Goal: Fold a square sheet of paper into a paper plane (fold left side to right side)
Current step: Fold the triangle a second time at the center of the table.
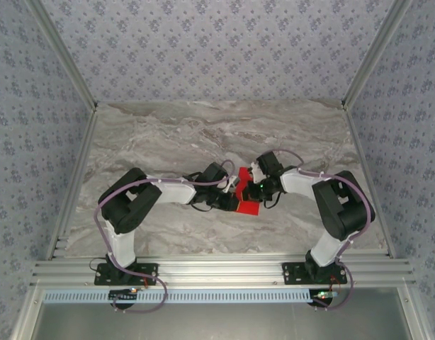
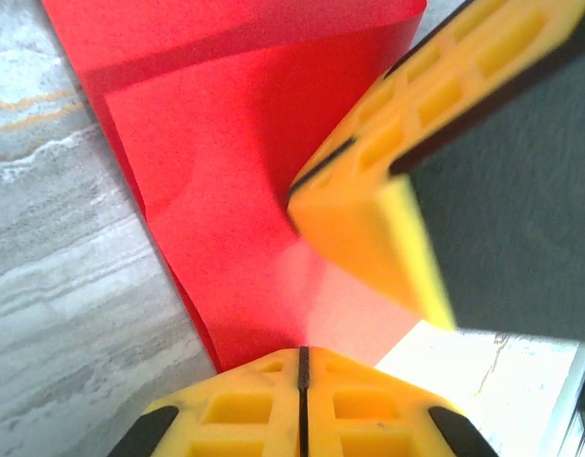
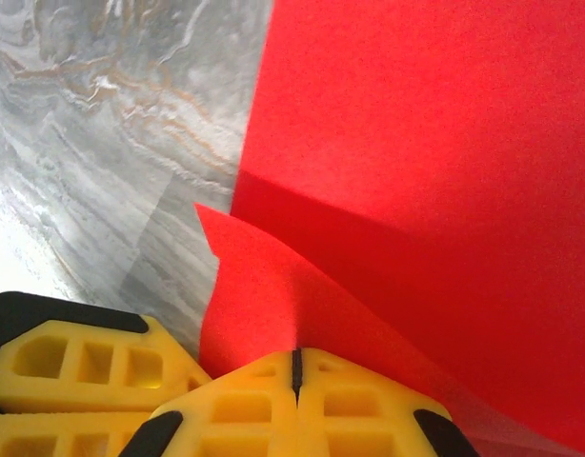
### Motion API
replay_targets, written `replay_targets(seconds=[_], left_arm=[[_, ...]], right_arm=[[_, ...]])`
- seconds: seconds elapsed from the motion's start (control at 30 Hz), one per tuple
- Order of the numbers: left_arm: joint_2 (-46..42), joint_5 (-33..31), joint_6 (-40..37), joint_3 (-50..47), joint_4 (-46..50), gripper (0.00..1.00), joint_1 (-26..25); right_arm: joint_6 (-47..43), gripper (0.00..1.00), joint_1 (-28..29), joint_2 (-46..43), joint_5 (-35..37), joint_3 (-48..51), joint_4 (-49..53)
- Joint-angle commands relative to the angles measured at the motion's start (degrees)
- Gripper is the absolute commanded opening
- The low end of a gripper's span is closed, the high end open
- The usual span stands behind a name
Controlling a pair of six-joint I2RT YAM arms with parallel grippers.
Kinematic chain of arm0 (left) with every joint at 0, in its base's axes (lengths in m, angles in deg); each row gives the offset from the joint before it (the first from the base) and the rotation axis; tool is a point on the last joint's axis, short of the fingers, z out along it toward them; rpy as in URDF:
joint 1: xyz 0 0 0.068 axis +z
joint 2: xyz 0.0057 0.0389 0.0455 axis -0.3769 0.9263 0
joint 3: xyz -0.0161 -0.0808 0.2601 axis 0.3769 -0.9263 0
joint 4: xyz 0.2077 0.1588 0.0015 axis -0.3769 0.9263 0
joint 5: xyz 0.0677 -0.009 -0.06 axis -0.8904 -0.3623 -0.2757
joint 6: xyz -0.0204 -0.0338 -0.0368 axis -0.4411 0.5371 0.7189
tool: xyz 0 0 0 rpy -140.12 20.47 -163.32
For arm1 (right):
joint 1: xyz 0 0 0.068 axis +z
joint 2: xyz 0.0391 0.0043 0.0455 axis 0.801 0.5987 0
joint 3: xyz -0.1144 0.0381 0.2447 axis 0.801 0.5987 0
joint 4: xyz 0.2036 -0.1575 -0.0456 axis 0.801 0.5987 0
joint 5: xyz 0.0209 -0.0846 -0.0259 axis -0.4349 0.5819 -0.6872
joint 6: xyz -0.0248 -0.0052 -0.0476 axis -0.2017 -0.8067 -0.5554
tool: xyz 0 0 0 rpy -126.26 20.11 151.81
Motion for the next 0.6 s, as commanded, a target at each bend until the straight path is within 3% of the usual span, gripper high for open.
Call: replay_targets(seconds=[0.0, 0.57], left_arm=[[3.76, -2.68, -0.45, -2.42, 5.55, 0.07, -0.47], [3.78, -2.48, -0.58, -2.24, 5.46, 0.07, -0.47]], right_arm=[[-3.17, 0.0, -3.34, 0.74, 5.34, -0.72, 5.81], [-7.34, 0.01, -11.51, 3.61, 5.29, -3.63, 10.32]])
